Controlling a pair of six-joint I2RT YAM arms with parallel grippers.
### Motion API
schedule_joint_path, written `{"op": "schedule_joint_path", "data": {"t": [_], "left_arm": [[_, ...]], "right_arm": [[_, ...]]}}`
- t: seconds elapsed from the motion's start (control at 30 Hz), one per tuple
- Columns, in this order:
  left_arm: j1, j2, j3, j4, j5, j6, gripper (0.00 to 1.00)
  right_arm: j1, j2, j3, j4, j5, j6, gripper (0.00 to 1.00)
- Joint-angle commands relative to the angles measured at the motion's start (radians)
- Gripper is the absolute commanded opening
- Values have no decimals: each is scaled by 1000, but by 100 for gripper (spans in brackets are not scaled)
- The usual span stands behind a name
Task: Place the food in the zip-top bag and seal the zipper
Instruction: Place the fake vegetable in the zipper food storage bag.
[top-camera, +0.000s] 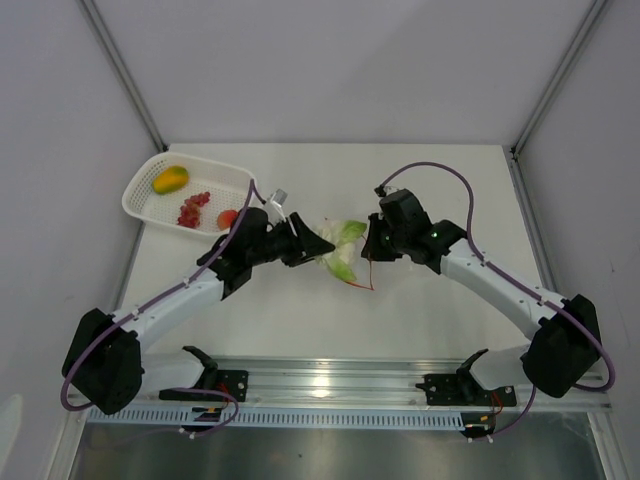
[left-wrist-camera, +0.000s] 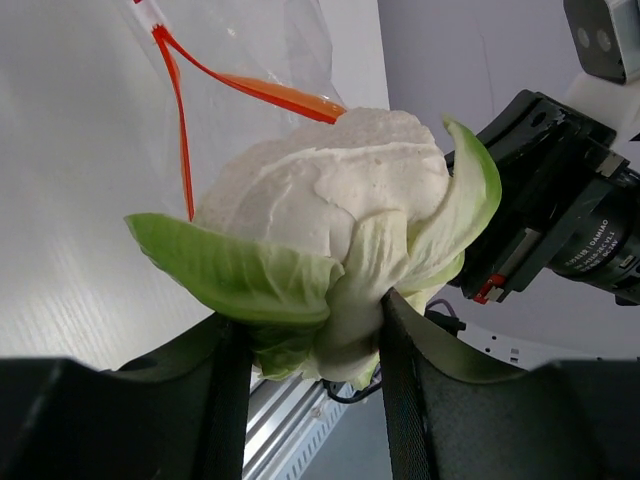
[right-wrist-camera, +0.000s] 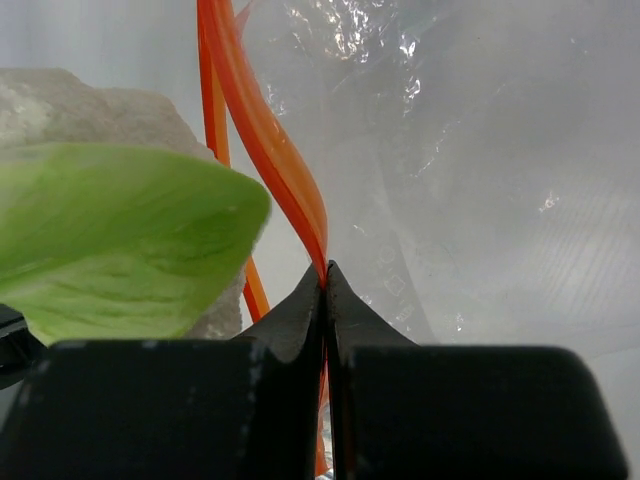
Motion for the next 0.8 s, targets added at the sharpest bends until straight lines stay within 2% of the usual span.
{"op": "schedule_joint_path", "data": {"t": [0.0, 0.17, 0.33, 0.43, 0.57, 0.77], "left_arm": [[-22, 11, 89, -47, 7, -6, 1], [-53, 25, 75, -91, -35, -35, 0], [-73, 29, 29, 13, -59, -83, 1], [-92, 44, 74, -59, -112, -45, 1], [-120, 84, 135, -238, -183, -6, 1], [-149, 114, 160, -361, -281, -38, 1]], "right_arm": [[7, -58, -1, 37, -26, 46, 0], [6, -81, -18, 74, -26, 78, 0], [7, -75, -20, 123, -122, 147, 0], [7, -90, -20, 140, -151, 192, 0], [6, -118, -15, 144, -123, 230, 0], [3, -127, -15, 177, -115, 310, 0]]}}
